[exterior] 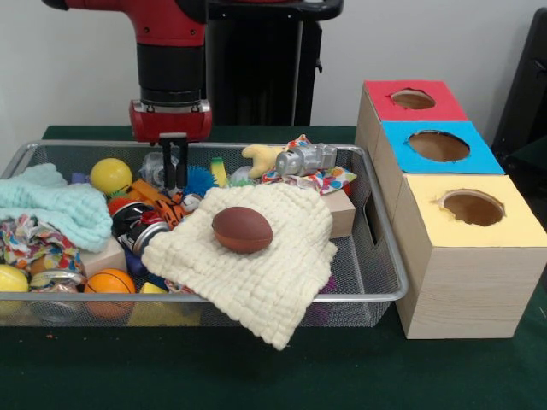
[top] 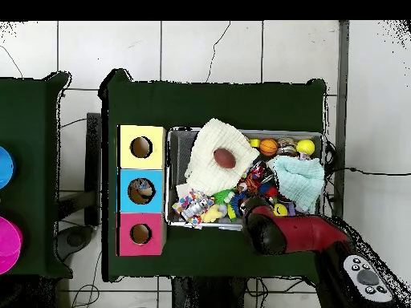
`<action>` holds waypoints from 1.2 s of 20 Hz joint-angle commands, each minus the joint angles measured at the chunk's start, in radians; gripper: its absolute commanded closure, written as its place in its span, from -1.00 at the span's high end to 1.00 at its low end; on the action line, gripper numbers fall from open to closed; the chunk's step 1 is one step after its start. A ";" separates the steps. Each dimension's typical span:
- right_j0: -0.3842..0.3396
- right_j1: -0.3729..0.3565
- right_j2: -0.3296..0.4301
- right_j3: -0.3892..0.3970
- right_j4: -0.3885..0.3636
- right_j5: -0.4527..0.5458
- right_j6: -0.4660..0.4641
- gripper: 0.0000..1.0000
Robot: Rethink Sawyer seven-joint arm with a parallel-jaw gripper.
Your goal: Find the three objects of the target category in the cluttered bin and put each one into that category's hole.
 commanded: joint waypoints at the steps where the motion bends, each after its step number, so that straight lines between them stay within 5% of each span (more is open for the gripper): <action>1: 0.008 -0.004 0.001 -0.003 0.036 0.103 0.087 -1.00; 4: 0.007 -0.005 -0.004 -0.003 0.032 0.103 0.085 -1.00; 5: 0.002 -0.008 -0.004 0.001 0.031 0.102 0.083 1.00; 24: -0.044 -0.033 -0.020 0.038 0.004 0.080 0.068 1.00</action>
